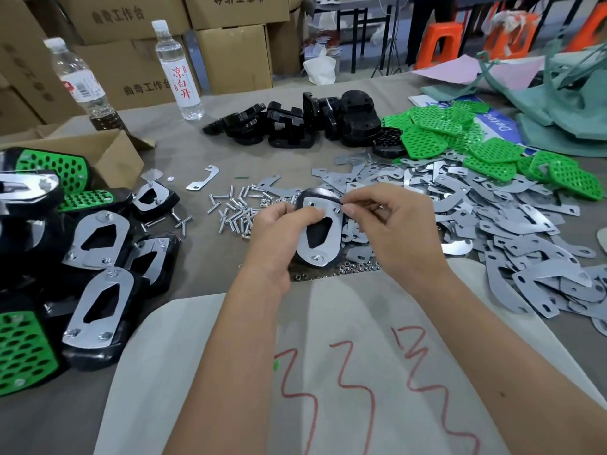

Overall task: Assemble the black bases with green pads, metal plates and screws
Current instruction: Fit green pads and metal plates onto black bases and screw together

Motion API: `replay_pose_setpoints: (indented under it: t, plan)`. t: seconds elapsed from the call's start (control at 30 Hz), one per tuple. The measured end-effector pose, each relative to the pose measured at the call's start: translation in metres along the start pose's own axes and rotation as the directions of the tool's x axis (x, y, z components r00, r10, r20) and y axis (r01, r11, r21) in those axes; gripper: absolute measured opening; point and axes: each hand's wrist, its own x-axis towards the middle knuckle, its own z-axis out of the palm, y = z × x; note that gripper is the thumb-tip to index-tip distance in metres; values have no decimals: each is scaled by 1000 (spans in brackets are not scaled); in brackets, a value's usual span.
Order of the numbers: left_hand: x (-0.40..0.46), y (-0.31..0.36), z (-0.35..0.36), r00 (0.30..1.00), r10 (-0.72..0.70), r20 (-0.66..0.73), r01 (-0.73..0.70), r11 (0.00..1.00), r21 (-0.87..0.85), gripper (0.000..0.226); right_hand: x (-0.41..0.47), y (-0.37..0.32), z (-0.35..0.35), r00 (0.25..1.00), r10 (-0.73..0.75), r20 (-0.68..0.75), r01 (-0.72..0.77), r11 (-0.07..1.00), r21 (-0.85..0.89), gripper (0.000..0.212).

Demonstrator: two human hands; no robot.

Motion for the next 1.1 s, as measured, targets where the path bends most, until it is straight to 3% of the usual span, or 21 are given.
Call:
replay_pose_setpoints:
  t: [0.17, 0.33, 0.43, 0.67, 0.9, 1.1]
  plan:
    - [0, 0, -1, 999, -3, 37, 4, 1000, -21, 19, 1, 2, -1, 1000, 7, 9, -7, 999, 40, 10]
    - [-1, -2, 1, 998, -21, 63, 23, 999, -37, 15, 2, 2, -3, 997, 65, -51, -53, 977, 207, 13]
    - [-3, -2, 5, 996, -15, 83, 19, 999, -48, 14, 2, 2, -2, 1000, 31, -4, -30, 982, 187, 14]
    - [-6, -1, 8, 998, -23, 66, 30, 995, -99, 41, 0, -2, 0, 1000, 26, -11, -22, 971, 239, 12]
    - [-9, -2, 15, 998, 22, 65, -15, 995, -103, 13, 0, -4, 0, 996, 62, -68, -45, 971, 233, 15]
    - [-10, -2, 17, 999, 25, 42, -20, 992, -122, 16, 3, -4, -3, 999, 30, 22, -35, 950, 310, 11]
